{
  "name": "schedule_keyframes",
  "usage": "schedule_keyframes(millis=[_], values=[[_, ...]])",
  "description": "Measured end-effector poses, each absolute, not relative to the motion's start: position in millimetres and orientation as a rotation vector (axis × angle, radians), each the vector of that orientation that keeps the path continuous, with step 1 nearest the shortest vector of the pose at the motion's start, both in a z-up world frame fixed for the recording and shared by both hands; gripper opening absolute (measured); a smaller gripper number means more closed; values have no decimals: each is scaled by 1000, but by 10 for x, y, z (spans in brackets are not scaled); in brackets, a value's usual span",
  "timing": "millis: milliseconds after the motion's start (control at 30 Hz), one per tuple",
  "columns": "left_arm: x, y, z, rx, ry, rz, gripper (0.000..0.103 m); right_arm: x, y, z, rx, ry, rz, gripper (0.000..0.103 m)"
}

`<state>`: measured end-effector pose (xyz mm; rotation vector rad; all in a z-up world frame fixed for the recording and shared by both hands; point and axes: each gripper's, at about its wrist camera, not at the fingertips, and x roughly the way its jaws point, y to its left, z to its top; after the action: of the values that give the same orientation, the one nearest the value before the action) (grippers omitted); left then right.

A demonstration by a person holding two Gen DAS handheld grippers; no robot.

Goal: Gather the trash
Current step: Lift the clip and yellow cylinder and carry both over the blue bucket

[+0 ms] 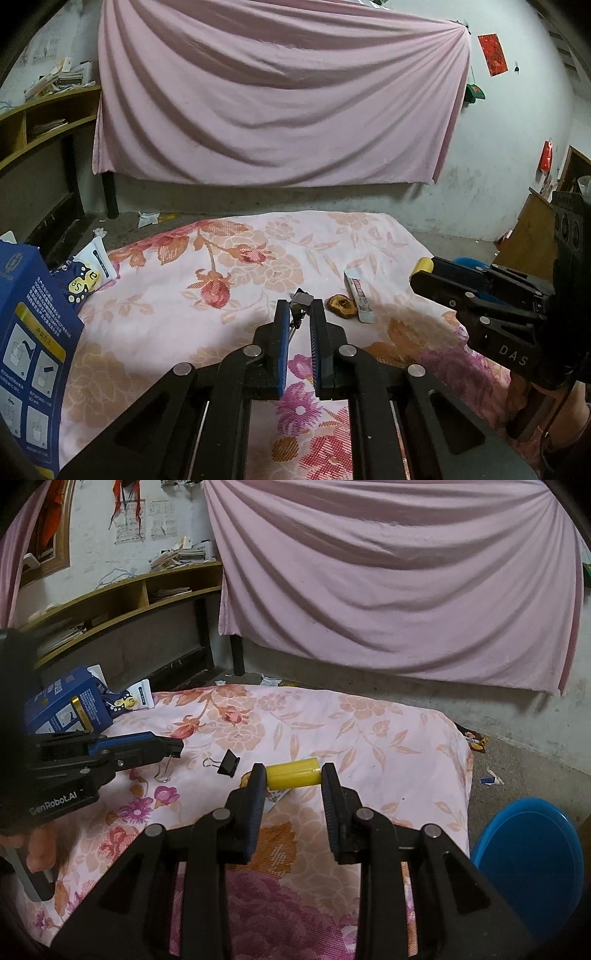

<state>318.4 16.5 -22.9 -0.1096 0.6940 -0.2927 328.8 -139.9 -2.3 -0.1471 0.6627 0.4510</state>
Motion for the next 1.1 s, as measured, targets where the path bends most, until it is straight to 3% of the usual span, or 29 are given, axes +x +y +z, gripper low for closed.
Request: schedule_keyframes(millis=[333, 667, 867, 1100], values=[[3047, 105, -144, -61, 616, -301, 8, 3239, -1452, 19, -139, 622, 432, 57], [2698, -185, 306, -55, 317, -336, 8, 2827, -1840, 387, -35, 323, 312, 57], [2593, -633, 661, 13, 210, -401, 8, 2580, -2371, 629, 67, 161, 209, 57], [2510, -1362, 890, 160, 122, -497, 8, 2461, -2993, 716, 126, 138, 88, 57]])
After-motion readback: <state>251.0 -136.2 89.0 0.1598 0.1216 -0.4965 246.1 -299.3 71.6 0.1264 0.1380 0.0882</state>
